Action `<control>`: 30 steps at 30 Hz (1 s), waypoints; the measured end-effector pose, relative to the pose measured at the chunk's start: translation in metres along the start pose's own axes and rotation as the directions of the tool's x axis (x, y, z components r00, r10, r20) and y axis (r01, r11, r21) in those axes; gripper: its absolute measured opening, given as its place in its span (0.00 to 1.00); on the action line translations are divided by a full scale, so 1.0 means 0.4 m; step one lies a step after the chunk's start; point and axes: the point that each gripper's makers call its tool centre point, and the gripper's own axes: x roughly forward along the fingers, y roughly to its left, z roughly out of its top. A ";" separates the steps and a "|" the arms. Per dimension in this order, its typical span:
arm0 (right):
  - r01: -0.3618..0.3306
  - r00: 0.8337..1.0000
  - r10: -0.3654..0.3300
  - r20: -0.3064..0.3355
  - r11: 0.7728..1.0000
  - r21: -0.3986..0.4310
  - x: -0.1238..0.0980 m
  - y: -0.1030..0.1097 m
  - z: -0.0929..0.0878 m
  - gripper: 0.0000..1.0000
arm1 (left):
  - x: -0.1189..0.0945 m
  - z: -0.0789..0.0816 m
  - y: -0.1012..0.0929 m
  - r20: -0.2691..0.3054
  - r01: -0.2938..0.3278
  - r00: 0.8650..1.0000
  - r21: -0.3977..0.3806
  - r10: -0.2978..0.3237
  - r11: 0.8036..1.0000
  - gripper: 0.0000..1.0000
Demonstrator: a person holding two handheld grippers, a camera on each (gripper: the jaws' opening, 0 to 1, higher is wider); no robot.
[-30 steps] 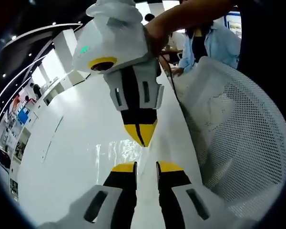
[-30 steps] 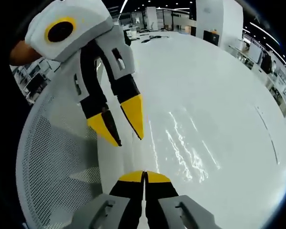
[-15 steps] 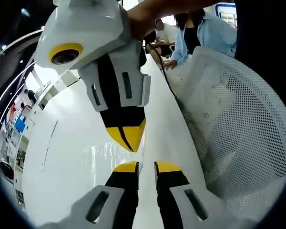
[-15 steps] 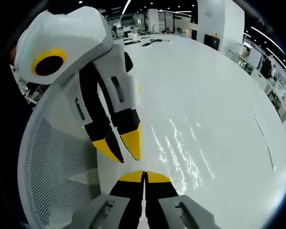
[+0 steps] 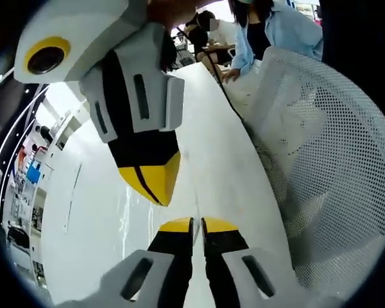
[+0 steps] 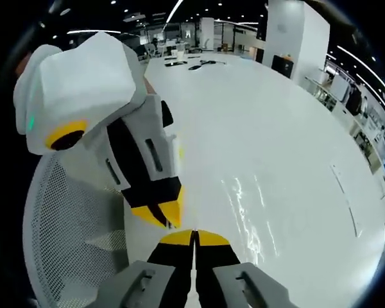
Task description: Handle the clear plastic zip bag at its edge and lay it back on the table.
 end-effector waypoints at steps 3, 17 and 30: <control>0.010 1.000 -0.010 0.005 1.000 -0.014 -0.005 -0.009 0.005 0.00 | -0.002 0.002 0.002 0.003 -0.005 1.000 0.000 0.005 1.000 0.02; 0.107 0.993 -0.108 0.041 0.994 0.029 -0.032 -0.070 0.029 0.00 | -0.007 0.006 0.003 0.012 -0.012 1.000 -0.023 0.013 1.000 0.00; 0.193 0.978 -0.195 0.069 0.981 0.031 -0.075 -0.128 0.056 0.00 | -0.009 0.009 0.002 0.018 -0.013 1.000 -0.046 0.013 0.999 0.00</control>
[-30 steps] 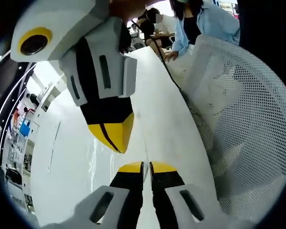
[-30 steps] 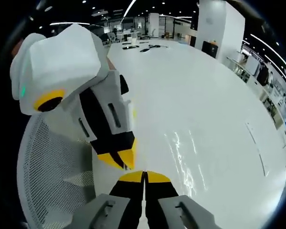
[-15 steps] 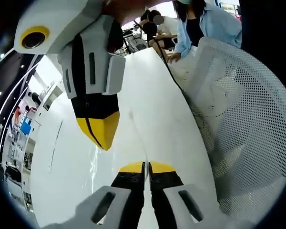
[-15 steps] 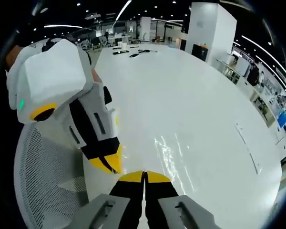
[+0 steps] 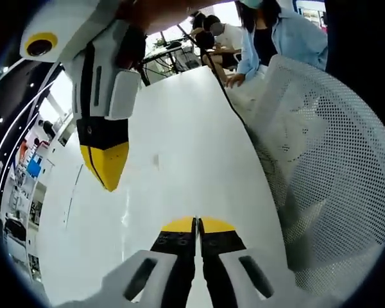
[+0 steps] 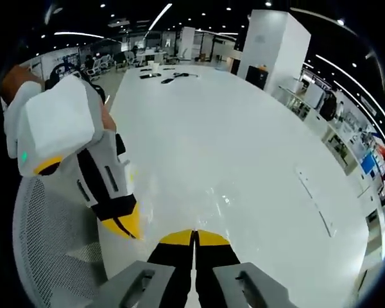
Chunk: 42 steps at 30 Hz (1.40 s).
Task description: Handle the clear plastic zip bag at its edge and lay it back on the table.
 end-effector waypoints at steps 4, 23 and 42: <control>0.028 1.000 -0.028 0.014 1.000 0.010 -0.016 -0.019 0.014 0.00 | -0.002 0.001 0.004 0.003 -0.009 1.000 -0.019 0.009 1.000 0.00; 0.112 0.991 -0.113 0.066 0.994 0.012 -0.042 -0.067 0.048 0.00 | -0.014 0.022 0.048 0.011 -0.076 0.997 -0.146 0.078 0.986 0.00; 0.091 0.996 -0.087 0.032 0.986 -0.137 0.020 -0.029 -0.009 0.00 | -0.007 -0.016 0.095 -0.018 -0.140 0.990 -0.183 0.139 0.973 0.02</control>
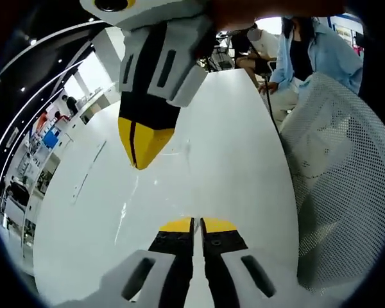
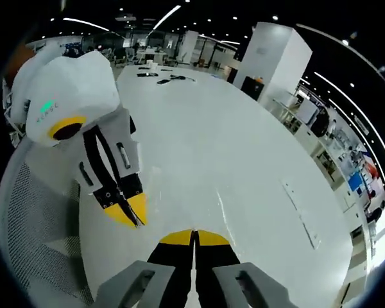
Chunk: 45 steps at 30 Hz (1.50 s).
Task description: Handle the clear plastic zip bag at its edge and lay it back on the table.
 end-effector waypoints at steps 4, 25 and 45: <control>-0.005 1.000 0.005 -0.013 1.000 -0.027 0.021 0.010 -0.023 0.00 | -0.008 -0.007 0.012 0.005 -0.021 1.000 -0.014 0.021 1.000 0.05; 0.102 0.993 -0.104 -0.054 0.994 -0.039 0.075 -0.043 -0.069 0.00 | -0.132 -0.073 0.033 0.059 -0.120 0.989 -0.189 0.133 0.975 0.09; 0.190 0.970 -0.193 -0.145 0.981 -0.037 0.133 -0.131 -0.107 0.00 | -0.183 -0.147 0.043 0.031 -0.169 0.982 -0.295 0.187 0.940 0.09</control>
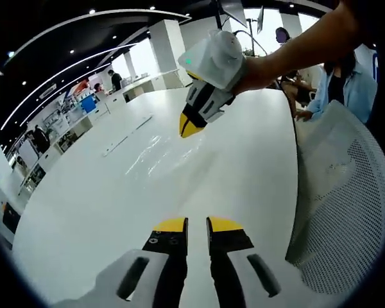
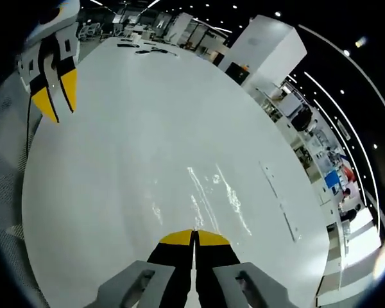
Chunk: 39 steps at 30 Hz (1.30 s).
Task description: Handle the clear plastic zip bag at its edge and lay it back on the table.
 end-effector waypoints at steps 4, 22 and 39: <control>-0.008 1.000 0.008 -0.014 1.000 -0.013 0.015 -0.001 -0.012 0.00 | -0.007 -0.008 0.001 -0.002 -0.003 1.000 -0.009 0.003 1.000 0.08; -0.138 0.990 0.139 0.001 0.982 0.126 0.033 0.063 -0.047 0.05 | -0.013 -0.018 0.010 -0.002 -0.007 1.000 -0.017 0.007 1.000 0.08; -0.201 0.979 0.185 0.086 0.943 0.266 0.007 0.090 -0.037 0.37 | -0.014 -0.028 0.031 0.004 -0.015 1.000 -0.031 0.015 0.999 0.08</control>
